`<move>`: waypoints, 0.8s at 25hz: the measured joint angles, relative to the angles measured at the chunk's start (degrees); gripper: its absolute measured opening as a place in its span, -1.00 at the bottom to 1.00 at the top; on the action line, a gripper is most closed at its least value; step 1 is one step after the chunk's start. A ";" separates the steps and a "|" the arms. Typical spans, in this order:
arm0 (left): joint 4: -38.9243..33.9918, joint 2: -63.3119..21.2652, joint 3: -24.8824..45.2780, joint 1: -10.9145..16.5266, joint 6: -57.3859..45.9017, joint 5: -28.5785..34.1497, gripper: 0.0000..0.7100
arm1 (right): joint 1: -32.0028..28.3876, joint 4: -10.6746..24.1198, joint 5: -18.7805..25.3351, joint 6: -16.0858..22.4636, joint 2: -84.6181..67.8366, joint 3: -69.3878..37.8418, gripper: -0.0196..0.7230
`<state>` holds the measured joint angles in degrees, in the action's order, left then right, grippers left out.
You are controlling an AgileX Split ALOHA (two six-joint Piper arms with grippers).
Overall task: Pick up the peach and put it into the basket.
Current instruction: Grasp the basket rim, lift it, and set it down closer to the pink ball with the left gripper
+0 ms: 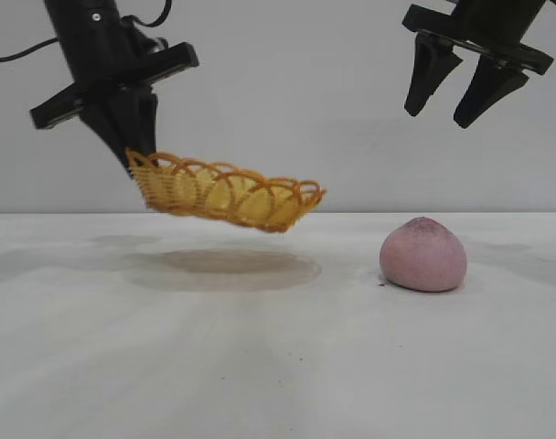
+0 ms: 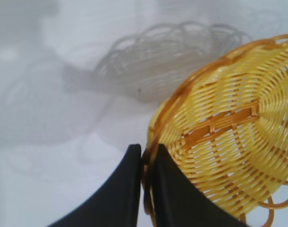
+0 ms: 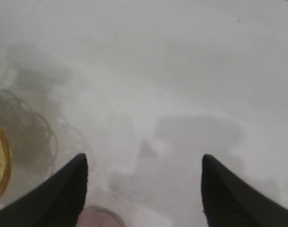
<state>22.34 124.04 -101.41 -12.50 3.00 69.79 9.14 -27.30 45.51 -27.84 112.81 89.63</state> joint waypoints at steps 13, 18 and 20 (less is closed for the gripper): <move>20.37 -6.98 23.42 0.00 5.70 -20.89 -1.00 | 0.00 0.00 0.00 0.00 0.00 0.00 0.30; 21.62 -6.65 23.67 0.00 6.56 -22.51 -1.00 | 0.00 0.00 0.00 0.00 0.00 0.00 0.30; 21.51 -6.52 23.67 0.00 6.56 -22.62 -1.00 | 0.00 0.00 0.00 0.00 0.00 0.00 0.30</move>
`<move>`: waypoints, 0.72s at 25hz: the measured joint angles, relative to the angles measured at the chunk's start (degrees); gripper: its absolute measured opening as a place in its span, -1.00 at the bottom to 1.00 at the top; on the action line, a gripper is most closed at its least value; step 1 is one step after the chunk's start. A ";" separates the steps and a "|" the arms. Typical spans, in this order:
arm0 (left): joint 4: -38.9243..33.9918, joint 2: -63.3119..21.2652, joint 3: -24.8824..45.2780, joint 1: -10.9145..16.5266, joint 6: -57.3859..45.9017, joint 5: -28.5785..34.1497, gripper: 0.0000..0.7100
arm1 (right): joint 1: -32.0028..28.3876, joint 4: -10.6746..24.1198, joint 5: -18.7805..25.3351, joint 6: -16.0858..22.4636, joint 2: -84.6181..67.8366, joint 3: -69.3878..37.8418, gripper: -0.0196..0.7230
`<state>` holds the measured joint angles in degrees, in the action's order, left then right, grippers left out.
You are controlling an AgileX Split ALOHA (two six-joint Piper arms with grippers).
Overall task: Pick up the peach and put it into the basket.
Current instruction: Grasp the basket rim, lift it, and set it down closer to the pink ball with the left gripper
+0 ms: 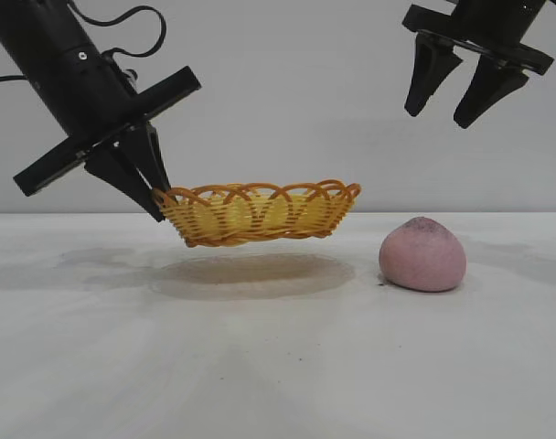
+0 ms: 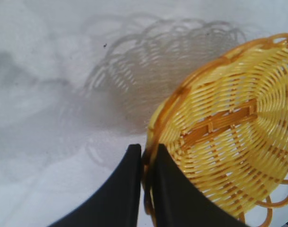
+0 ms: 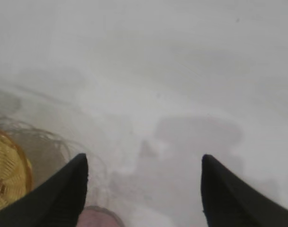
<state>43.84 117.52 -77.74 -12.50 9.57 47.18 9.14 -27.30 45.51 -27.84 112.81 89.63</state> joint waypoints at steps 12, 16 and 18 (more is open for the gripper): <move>2.14 3.56 0.00 0.00 0.00 -1.15 -1.00 | 0.00 0.00 0.00 0.00 0.00 0.00 0.30; 2.14 3.56 0.00 0.00 0.00 -0.96 -0.68 | 0.00 -0.11 0.00 0.00 0.00 0.00 0.30; 2.24 3.56 0.00 0.00 0.00 -0.84 -0.41 | 0.00 -0.11 0.00 0.00 0.00 0.00 0.30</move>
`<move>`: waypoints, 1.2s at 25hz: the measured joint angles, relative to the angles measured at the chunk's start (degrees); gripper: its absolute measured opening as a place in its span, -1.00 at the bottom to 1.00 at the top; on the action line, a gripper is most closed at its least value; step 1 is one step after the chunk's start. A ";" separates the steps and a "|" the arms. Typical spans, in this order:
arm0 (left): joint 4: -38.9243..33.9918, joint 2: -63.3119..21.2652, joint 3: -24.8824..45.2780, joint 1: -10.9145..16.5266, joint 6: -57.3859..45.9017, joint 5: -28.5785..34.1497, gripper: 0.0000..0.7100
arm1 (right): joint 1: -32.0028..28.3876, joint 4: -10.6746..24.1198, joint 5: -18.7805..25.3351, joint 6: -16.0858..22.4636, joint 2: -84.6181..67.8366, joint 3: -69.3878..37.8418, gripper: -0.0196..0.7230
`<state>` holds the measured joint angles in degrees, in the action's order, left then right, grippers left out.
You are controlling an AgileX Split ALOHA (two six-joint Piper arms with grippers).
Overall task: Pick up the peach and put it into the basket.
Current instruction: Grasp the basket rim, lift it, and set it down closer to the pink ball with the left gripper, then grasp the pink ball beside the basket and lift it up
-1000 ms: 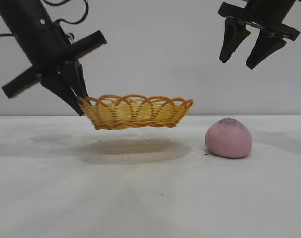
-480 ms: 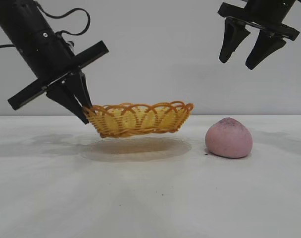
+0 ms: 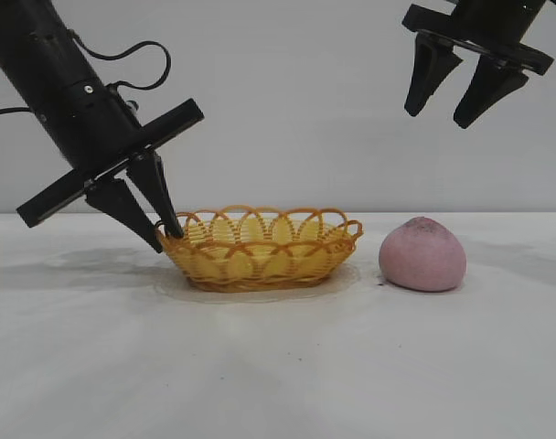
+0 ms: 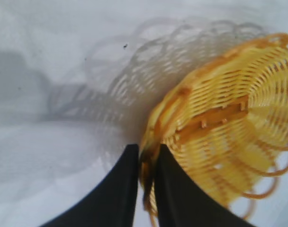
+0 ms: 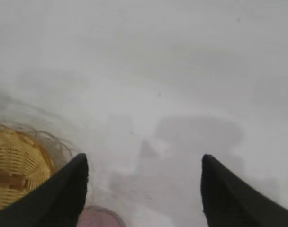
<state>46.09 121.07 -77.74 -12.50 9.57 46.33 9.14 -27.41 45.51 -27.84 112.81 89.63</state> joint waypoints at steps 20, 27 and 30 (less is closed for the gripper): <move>-33.11 -9.07 -7.11 0.27 -2.84 13.13 0.46 | 0.00 0.00 0.43 0.10 0.00 0.00 0.30; -57.85 -9.07 -14.84 1.90 -8.79 22.33 0.46 | 0.00 0.00 0.92 0.10 0.00 0.00 0.30; -59.06 -9.07 -15.04 5.67 -9.25 22.89 0.46 | 0.00 0.00 1.01 0.10 0.00 0.00 0.30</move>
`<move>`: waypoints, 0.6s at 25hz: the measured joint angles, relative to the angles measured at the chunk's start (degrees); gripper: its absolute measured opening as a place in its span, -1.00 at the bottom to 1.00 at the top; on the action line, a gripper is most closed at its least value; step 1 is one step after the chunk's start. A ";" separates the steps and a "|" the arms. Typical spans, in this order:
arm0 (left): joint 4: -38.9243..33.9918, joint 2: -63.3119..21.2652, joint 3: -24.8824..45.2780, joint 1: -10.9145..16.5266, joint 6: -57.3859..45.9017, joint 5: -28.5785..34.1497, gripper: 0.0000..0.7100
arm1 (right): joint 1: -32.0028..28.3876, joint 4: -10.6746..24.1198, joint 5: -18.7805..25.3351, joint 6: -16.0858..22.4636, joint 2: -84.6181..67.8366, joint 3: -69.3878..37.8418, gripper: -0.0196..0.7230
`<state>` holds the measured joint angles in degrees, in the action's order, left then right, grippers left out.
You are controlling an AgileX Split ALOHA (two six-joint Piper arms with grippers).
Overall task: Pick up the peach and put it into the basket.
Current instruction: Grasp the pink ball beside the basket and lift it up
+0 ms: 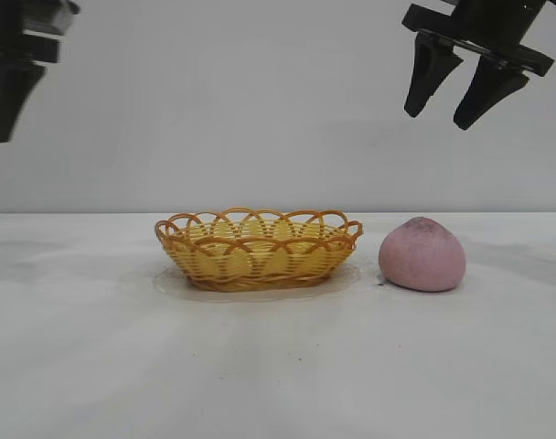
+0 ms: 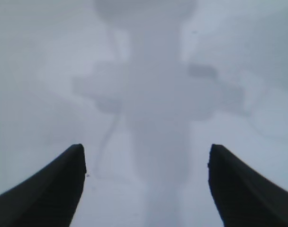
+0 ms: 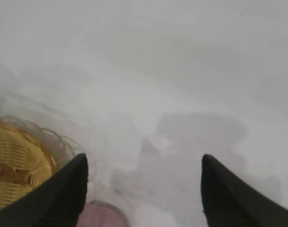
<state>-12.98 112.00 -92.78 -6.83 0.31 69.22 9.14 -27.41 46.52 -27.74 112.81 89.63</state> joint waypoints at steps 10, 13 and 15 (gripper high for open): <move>12.19 -6.28 4.52 10.99 6.24 0.81 0.46 | 0.00 0.11 -0.60 0.00 0.00 0.00 0.30; 12.19 -10.19 9.13 11.51 6.41 0.81 0.46 | 0.00 0.11 -0.83 0.00 0.00 0.00 0.30; 12.58 -13.13 12.49 11.51 6.41 0.81 0.46 | 0.00 0.11 -0.83 -0.10 0.00 0.00 0.30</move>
<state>-0.39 98.87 -80.29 4.67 6.72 70.04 9.14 -27.30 45.69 -27.85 112.81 89.63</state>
